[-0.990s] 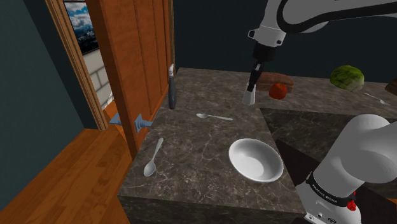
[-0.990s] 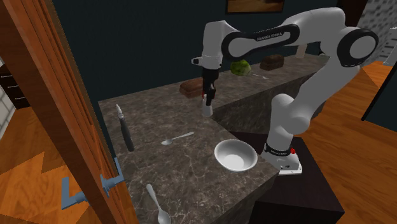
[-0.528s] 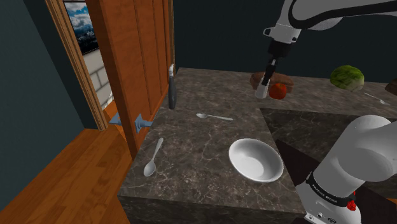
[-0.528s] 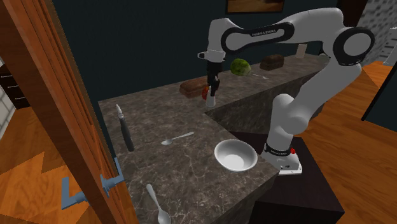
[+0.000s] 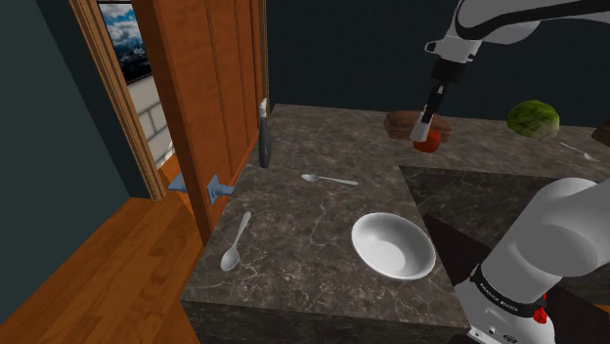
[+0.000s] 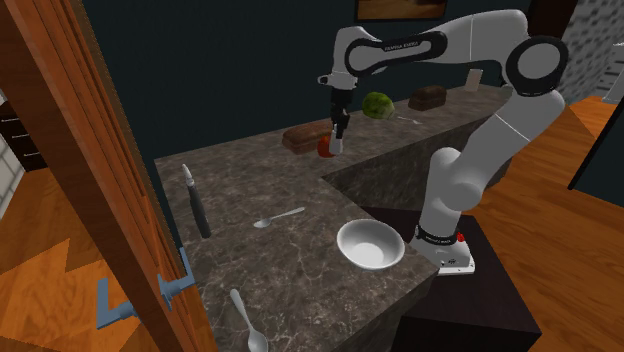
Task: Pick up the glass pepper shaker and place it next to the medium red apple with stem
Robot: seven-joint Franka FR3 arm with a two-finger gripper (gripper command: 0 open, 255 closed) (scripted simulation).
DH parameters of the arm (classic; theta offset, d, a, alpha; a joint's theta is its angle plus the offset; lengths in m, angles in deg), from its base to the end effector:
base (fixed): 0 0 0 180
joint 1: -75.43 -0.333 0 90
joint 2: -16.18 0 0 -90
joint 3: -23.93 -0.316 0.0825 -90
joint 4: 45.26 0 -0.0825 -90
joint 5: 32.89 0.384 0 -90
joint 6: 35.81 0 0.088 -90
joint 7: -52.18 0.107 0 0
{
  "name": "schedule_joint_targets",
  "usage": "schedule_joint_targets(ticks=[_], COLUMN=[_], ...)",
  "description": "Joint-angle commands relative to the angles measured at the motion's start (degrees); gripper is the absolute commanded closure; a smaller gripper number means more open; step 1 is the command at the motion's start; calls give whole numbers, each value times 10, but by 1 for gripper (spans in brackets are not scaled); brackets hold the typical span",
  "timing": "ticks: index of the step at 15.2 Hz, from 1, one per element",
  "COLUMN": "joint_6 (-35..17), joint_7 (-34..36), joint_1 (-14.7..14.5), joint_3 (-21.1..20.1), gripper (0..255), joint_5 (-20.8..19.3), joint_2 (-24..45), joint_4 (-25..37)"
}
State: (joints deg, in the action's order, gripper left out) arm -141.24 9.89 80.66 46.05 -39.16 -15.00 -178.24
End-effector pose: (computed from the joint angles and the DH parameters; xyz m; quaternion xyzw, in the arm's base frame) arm 0.3457 -0.2093 0.5288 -0.9847 -0.1673 -0.0384 0.0287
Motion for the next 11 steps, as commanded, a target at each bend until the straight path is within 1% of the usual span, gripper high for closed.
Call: schedule_joint_targets(ticks=[1, 6, 11], joint_6=[1, 2, 6], joint_7=[-30, -108, -193], joint_1=[6, 14, 16], joint_3=[24, 88, 157], gripper=[255, 255, 255], joint_5=[-5, -6, 15], joint_2=[17, 72, 145], joint_4=[18, 75, 148])
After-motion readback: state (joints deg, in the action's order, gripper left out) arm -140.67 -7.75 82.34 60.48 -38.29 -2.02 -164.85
